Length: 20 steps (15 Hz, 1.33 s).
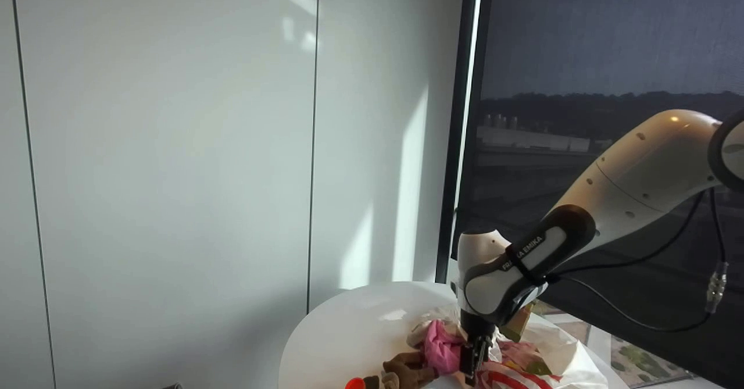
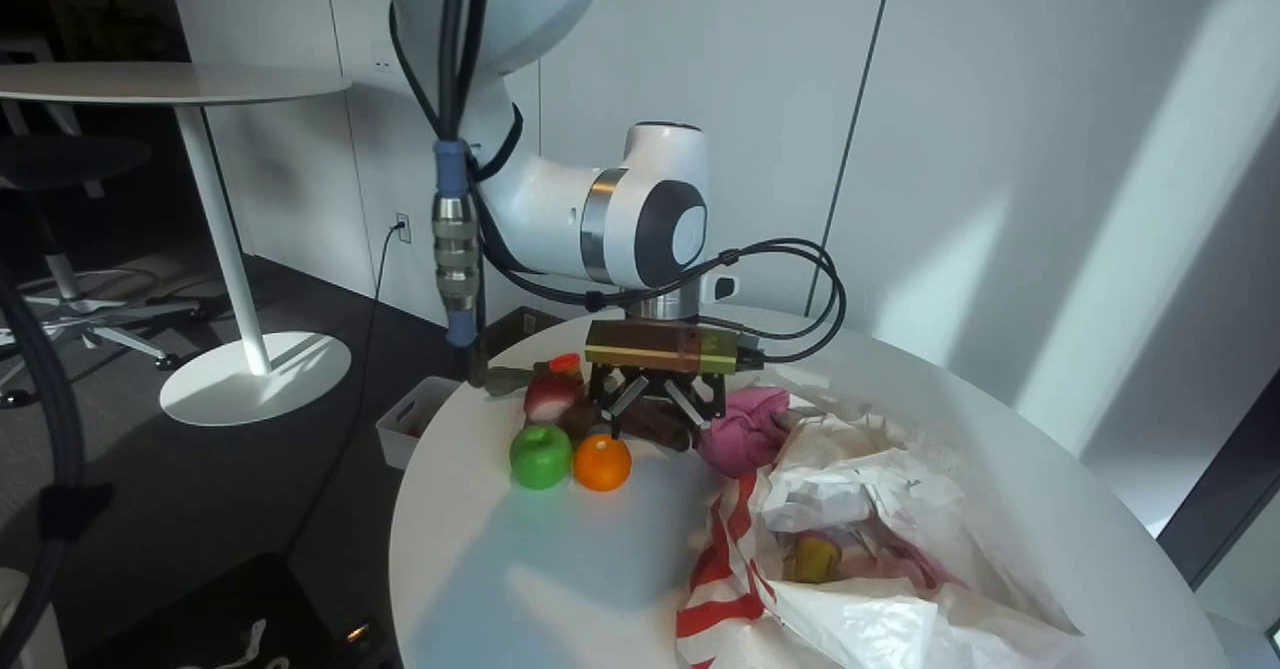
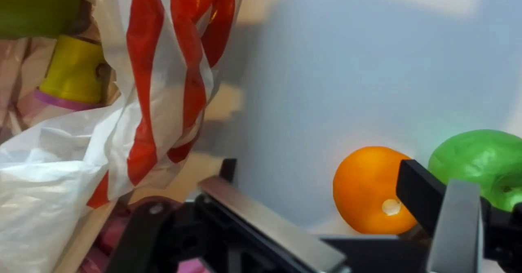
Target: Put the items, which are on the table, inside the plastic
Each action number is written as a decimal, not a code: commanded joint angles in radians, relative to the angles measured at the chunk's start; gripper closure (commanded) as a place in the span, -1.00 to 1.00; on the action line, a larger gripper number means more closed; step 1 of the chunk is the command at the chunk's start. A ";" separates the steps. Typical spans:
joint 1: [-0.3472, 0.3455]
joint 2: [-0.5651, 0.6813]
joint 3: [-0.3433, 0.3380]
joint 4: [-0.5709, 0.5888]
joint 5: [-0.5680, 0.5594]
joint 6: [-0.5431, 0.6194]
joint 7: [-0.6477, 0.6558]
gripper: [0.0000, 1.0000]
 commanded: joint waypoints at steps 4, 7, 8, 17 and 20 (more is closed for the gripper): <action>-0.005 0.091 0.094 0.017 0.120 -0.017 -0.248 -1.00; 0.005 0.125 0.097 0.023 0.074 0.023 -0.281 -1.00; 0.004 0.137 0.094 0.027 0.061 0.034 -0.292 -1.00; 0.002 0.208 0.082 0.034 -0.051 0.189 -0.377 -1.00; 0.000 0.233 0.081 0.047 -0.067 0.206 -0.403 -1.00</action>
